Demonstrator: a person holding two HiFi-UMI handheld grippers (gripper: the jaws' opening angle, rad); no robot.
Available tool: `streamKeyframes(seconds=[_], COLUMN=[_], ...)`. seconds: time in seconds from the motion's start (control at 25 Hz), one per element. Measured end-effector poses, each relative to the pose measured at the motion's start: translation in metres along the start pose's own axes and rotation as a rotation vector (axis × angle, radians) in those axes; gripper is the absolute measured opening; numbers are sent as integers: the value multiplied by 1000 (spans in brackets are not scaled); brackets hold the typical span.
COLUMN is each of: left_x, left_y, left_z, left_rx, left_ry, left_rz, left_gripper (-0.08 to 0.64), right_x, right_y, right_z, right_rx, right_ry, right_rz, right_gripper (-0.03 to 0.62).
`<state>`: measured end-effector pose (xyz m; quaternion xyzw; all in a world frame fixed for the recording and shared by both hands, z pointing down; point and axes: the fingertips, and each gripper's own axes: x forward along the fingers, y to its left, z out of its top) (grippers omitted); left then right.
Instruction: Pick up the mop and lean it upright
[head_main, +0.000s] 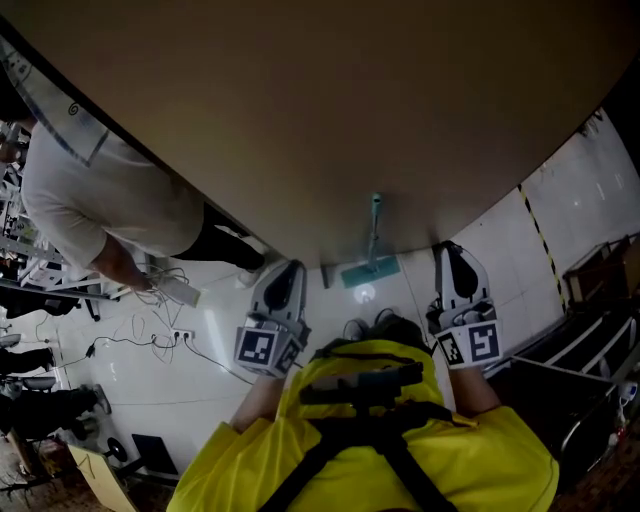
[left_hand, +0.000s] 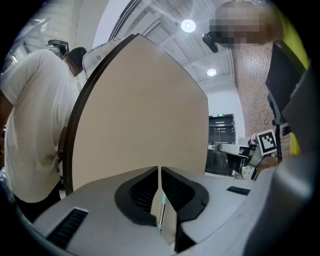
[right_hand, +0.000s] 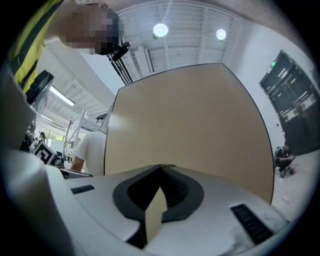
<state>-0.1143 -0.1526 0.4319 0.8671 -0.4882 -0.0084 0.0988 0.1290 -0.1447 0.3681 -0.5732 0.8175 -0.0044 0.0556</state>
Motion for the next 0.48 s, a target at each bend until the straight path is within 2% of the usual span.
streamKeyframes(seconds=[0.32,0.48], left_x=[-9,-8], left_y=[2,-3], left_z=[-1,-11], left_rx=[-4,-4], left_ry=[-20,13], left_rz=[37,28], left_gripper=[26,26], right_x=[3,0], right_y=[22,15], right_z=[-23,-17], right_rx=[74,41], right_ry=[59,53], right_rz=[68,71], right_gripper=[5,5])
